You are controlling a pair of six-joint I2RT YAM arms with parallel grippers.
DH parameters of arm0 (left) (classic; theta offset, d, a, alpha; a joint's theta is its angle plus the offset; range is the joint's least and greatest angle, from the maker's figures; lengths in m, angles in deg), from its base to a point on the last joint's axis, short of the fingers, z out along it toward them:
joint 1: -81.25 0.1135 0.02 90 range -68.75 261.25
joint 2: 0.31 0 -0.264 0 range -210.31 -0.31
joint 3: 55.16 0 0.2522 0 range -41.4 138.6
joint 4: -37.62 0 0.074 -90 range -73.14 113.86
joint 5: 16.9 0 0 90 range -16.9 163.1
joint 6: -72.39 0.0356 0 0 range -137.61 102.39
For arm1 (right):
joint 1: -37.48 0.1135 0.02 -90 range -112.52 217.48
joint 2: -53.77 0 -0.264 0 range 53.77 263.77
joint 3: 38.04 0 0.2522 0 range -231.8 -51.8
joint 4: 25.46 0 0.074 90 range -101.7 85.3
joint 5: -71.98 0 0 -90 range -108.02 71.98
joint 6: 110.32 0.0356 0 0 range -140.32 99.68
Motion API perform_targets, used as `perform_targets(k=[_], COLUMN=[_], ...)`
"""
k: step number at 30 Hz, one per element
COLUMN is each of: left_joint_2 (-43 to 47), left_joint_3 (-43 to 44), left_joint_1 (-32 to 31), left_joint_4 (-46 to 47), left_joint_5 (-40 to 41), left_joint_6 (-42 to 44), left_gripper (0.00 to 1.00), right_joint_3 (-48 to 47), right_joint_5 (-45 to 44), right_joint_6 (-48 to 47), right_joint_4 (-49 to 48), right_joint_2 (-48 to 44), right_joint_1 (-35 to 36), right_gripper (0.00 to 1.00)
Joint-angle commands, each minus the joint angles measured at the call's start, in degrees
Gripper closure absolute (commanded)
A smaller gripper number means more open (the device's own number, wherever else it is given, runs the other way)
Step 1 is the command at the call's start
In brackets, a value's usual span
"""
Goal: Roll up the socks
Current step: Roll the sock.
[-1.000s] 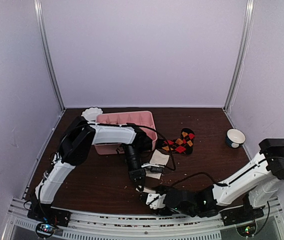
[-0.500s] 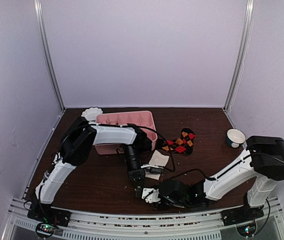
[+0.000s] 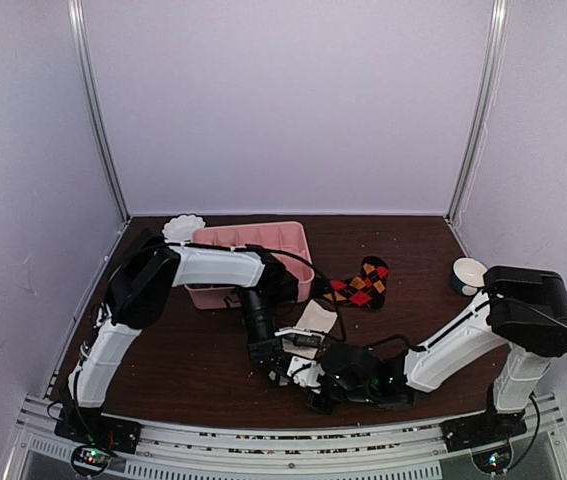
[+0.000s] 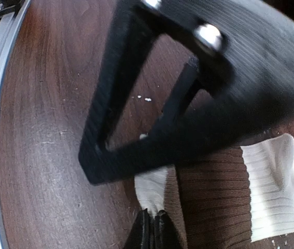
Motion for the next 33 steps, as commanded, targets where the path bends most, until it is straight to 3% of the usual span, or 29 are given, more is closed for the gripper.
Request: perform_targets(k=[1,4,5,6,10,15,20,25,33], left_joint_2=[9.6,16.9,18.7,20.1,25.2,33.1,33.7,33.1,27.7], left_joint_3=[-10.0,-16.9,-18.9,-20.7,-26.7,-35.0,-36.2,-37.4,-34.8], left_joint_1=[1.0,1.1,1.1,1.1,1.1,-0.5,-5.1,-8.6,-9.8], left_joint_4=[14.4,20.9,22.6,24.4,31.9,43.5,46.2,50.2,50.2], left_joint_5=[10.3,10.9,11.6,12.5,14.9,13.5,14.2,16.2,22.5], left_joint_6=[0.2,1.1,2.0,2.4,4.2,9.9,15.3,16.3,15.4], left_gripper=[0.44,0.40,0.24,0.20,0.20,0.23,0.34,0.36,0.46], right_joint_3=[4.4,5.9,6.7,7.4,10.5,15.3,15.8,15.2,12.9], right_joint_5=[7.2,10.7,11.8,12.4,15.9,21.6,29.3,32.8,33.9], right_joint_6=[9.0,14.1,15.7,17.2,23.8,33.8,43.6,47.8,46.3], right_joint_4=[3.7,1.7,0.6,-0.6,-7.4,-19.7,-26.4,-26.2,-16.2], right_joint_2=[2.9,4.2,4.8,5.2,6.2,9.2,14.2,15.7,14.2], right_joint_1=[-1.5,-1.9,-1.9,-2.0,-3.2,-6.7,-10.9,-13.3,-14.1], right_gripper=[0.99,1.00,1.00,1.00,1.00,1.00,1.00,1.00,1.00])
